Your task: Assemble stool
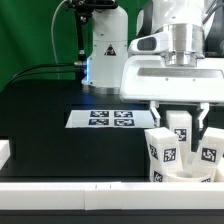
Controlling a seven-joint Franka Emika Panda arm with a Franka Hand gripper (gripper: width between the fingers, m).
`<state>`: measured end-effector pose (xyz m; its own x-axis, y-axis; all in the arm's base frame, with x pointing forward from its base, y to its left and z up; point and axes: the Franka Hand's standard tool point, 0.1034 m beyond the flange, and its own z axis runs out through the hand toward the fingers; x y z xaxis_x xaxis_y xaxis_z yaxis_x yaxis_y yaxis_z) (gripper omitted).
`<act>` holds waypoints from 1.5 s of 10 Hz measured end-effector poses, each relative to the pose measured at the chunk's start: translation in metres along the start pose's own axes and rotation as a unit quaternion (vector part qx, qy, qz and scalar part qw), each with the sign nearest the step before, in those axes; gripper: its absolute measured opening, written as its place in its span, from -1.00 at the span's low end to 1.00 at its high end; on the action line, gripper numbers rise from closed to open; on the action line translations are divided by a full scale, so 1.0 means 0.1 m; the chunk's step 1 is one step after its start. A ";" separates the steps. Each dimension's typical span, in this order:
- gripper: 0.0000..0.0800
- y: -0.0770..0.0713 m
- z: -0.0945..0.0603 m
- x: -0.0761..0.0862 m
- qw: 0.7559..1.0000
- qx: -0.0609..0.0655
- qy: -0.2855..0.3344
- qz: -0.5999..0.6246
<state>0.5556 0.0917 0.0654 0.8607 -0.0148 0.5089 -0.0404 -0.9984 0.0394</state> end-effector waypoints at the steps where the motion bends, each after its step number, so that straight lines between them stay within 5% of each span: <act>1: 0.53 0.01 0.00 -0.02 1.000 -0.001 -0.019 0.002; 3: 0.60 0.03 -0.09 0.08 0.998 0.001 -0.057 0.035; 7: 0.62 0.07 -0.05 0.19 0.967 -0.005 -0.235 0.103; 10: 0.62 0.07 -0.01 0.23 0.963 -0.009 -0.244 0.112; 12: -0.01 0.06 -0.01 0.23 0.954 -0.024 -0.243 0.173; 15: -0.14 0.06 -0.01 0.22 0.928 -0.052 -0.239 0.282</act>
Offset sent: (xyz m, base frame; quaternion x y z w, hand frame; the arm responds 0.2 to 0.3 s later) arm 0.0130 0.0006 0.0143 0.0028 -0.2511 0.0761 0.9650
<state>0.5742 0.0858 0.0777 0.8140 -0.5798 0.0356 -0.5794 -0.8148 -0.0213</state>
